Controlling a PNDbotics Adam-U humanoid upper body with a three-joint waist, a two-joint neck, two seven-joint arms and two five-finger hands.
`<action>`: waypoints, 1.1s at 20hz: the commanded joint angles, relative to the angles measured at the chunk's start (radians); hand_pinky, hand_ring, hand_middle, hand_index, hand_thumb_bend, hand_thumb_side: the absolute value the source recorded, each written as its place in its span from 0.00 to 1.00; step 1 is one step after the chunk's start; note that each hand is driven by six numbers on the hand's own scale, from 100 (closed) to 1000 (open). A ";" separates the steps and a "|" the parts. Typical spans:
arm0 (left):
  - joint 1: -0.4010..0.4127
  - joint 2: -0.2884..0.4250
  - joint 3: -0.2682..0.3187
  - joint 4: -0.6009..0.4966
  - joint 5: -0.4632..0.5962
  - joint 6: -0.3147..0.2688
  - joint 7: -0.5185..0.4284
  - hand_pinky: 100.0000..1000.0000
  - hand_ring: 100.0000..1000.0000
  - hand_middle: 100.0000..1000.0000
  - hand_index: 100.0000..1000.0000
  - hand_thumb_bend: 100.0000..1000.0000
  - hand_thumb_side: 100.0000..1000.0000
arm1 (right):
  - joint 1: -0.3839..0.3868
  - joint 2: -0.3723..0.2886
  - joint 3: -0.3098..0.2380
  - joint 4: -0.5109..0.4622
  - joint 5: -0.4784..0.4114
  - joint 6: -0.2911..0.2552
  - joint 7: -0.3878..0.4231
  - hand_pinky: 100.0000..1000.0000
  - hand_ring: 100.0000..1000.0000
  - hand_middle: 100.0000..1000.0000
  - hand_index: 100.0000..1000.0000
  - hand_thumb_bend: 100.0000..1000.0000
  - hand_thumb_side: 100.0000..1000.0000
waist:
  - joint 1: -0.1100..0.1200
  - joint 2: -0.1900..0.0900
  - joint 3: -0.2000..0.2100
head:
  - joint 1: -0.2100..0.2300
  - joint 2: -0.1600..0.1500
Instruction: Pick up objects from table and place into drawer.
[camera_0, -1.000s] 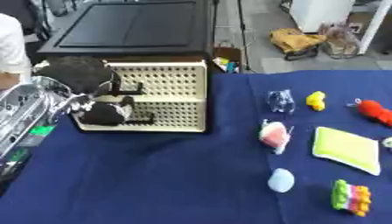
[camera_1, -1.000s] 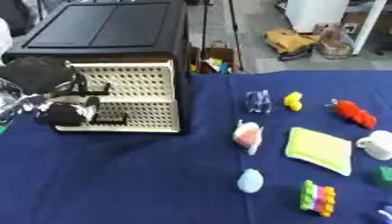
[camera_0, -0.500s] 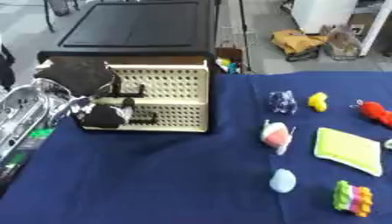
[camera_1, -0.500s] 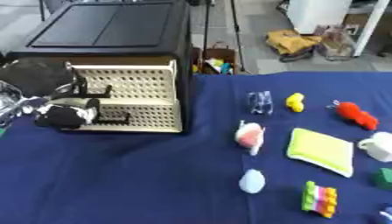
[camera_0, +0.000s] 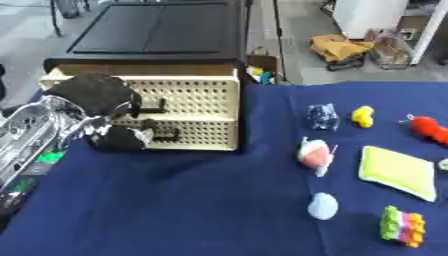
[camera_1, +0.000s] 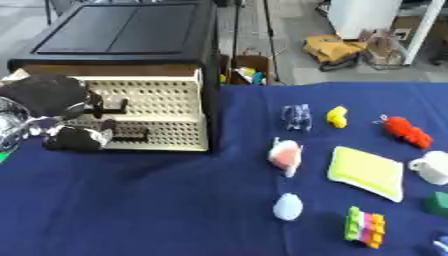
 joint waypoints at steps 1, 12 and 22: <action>-0.007 0.012 0.008 -0.005 0.010 0.020 -0.013 0.00 0.00 0.00 0.64 0.00 0.78 | -0.011 -0.015 -0.012 -0.015 -0.005 0.005 -0.008 0.53 0.60 0.57 0.64 0.00 1.00 | -0.003 -0.021 0.001 | -0.003 0.000; 0.010 0.021 0.009 -0.037 0.011 0.019 -0.013 0.00 0.00 0.00 0.62 0.00 0.79 | -0.008 -0.014 -0.013 -0.015 -0.004 0.008 -0.014 0.53 0.60 0.57 0.64 0.00 1.00 | -0.002 -0.022 0.007 | -0.004 0.002; 0.023 0.036 0.012 -0.061 0.004 0.017 -0.013 0.00 0.00 0.00 0.60 0.00 0.79 | -0.008 -0.014 -0.015 -0.015 -0.003 0.008 -0.016 0.53 0.60 0.57 0.64 0.00 1.00 | -0.004 -0.027 0.011 | -0.007 -0.001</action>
